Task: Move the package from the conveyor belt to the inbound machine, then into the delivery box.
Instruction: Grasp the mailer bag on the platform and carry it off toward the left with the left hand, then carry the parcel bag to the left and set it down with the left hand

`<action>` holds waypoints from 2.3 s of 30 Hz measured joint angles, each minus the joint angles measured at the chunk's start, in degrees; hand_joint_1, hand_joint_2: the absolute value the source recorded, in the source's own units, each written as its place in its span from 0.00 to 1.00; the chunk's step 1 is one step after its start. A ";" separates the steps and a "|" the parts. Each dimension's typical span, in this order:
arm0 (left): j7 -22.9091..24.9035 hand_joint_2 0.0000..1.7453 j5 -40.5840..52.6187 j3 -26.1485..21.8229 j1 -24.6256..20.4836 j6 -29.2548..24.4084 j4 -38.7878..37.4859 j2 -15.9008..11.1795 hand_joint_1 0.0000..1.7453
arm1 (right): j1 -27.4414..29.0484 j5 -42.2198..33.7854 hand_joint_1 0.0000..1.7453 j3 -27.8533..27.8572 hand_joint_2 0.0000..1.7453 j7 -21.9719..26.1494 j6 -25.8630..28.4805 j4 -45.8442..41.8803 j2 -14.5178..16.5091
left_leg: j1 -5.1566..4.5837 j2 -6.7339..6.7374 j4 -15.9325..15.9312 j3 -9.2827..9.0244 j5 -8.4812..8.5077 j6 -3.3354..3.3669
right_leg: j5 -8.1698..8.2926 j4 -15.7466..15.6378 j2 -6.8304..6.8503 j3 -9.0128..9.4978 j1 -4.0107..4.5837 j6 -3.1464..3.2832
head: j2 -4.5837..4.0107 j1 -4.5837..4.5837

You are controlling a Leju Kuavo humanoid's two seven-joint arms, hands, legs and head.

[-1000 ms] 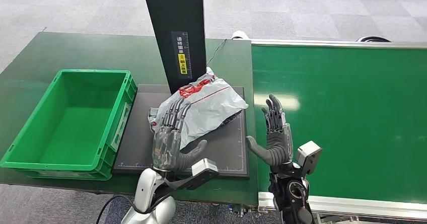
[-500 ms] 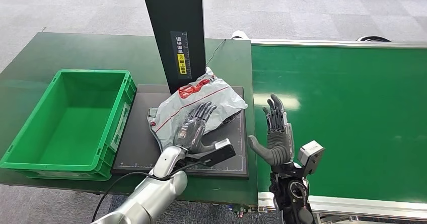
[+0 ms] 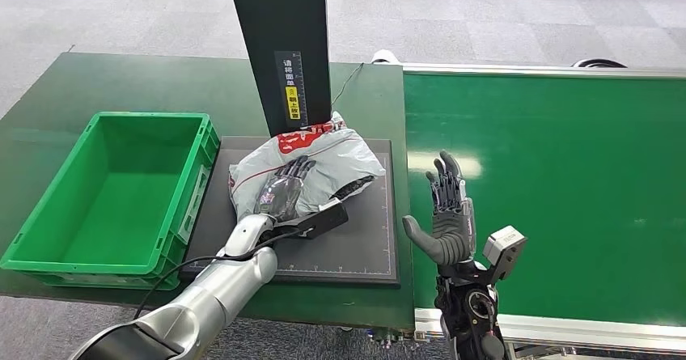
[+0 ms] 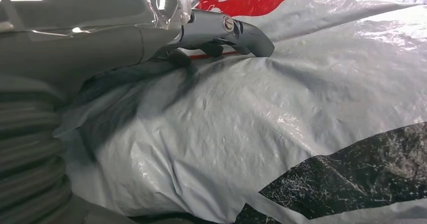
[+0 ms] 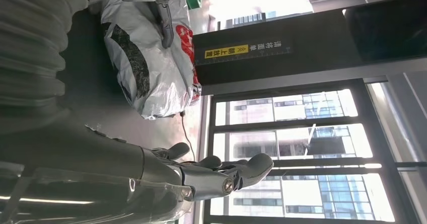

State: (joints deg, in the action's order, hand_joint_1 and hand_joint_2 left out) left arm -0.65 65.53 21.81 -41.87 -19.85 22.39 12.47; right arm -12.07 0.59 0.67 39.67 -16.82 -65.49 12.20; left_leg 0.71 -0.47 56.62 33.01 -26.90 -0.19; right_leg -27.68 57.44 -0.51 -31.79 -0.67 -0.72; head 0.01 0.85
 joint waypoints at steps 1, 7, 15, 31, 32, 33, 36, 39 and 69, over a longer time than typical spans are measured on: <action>0.08 1.00 -0.01 0.01 -0.12 0.09 -0.20 -0.02 0.00 | 0.00 0.00 0.00 0.03 1.00 0.00 -0.01 0.06 0.00 | 0.00 0.00 0.00 -0.03 0.00 0.00 | 0.00 0.00 0.00 0.03 0.00 0.00 | 0.00 0.00; -1.47 1.00 -0.13 -0.02 -0.29 0.11 -0.96 -0.10 0.93 | 0.10 -0.03 0.00 0.46 1.00 0.00 0.07 0.25 -0.05 | 0.00 0.00 0.00 -0.14 0.00 0.00 | 0.00 0.00 0.00 0.11 0.00 0.00 | 0.00 0.01; -5.38 1.00 -1.32 -1.23 -0.01 -4.74 -1.21 -0.34 1.00 | 0.38 -0.32 0.00 0.87 1.00 -0.08 0.17 0.29 -0.07 | 0.00 -0.01 0.00 -0.11 0.00 0.00 | 0.00 0.00 0.00 0.10 0.00 0.00 | -0.01 0.00; -34.29 1.00 -21.86 -9.66 8.85 -19.28 11.43 -0.26 1.00 | 0.11 -2.34 0.00 0.97 1.00 -0.81 0.10 1.29 -0.01 | 0.00 0.04 0.00 0.07 -0.01 -0.01 | -0.01 0.00 -0.02 -0.12 0.00 0.00 | 0.00 -0.01; -35.81 1.00 -24.29 -10.38 10.44 -19.28 14.82 -0.29 1.00 | 0.13 -2.52 0.00 0.99 1.00 -0.80 0.13 1.33 -0.02 | 0.00 0.07 0.00 0.08 -0.01 -0.01 | -0.01 0.00 -0.04 -0.14 0.00 0.00 | 0.00 -0.01; -36.57 1.00 -26.60 -10.86 12.20 -19.28 18.55 -0.41 1.00 | 0.17 -2.75 0.00 1.03 1.00 -0.79 0.15 1.34 -0.05 | 0.00 0.10 0.00 0.09 -0.02 -0.02 | -0.01 0.00 -0.06 -0.16 0.00 0.01 | 0.00 -0.01; -36.63 1.00 -31.27 -11.72 17.74 -19.28 30.53 -1.20 1.00 | 0.57 -3.25 0.00 1.31 1.00 -0.74 0.17 1.33 -0.23 | 0.00 0.13 0.00 0.13 -0.04 -0.04 | -0.03 0.00 -0.08 -0.20 0.00 0.02 | -0.01 0.00; -36.50 1.00 -32.59 -12.43 22.10 -19.28 40.50 -2.19 1.00 | 1.15 -3.35 0.00 1.79 1.00 -0.70 0.17 1.32 -0.43 | 0.01 0.12 -0.01 0.18 -0.04 -0.04 | -0.04 0.00 -0.06 -0.24 0.01 0.02 | 0.01 0.00; -37.64 1.00 -43.06 -32.99 29.97 -18.68 70.01 -10.29 0.99 | 3.48 -3.34 0.00 4.32 1.00 0.28 -1.21 0.95 -1.27 | 0.07 0.14 -0.02 0.19 -0.02 -0.04 | -0.03 0.00 -0.07 -0.26 0.07 0.04 | 0.00 -0.02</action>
State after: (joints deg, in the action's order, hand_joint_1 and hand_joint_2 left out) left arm -38.29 22.47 -11.18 -11.90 -38.53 92.41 2.17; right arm -8.59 -2.75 4.99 39.95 -18.03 -64.54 10.93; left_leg 0.77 -0.33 56.60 33.20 -26.92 -0.24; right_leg -27.71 57.45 -0.58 -32.05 -0.60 -0.68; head 0.00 0.83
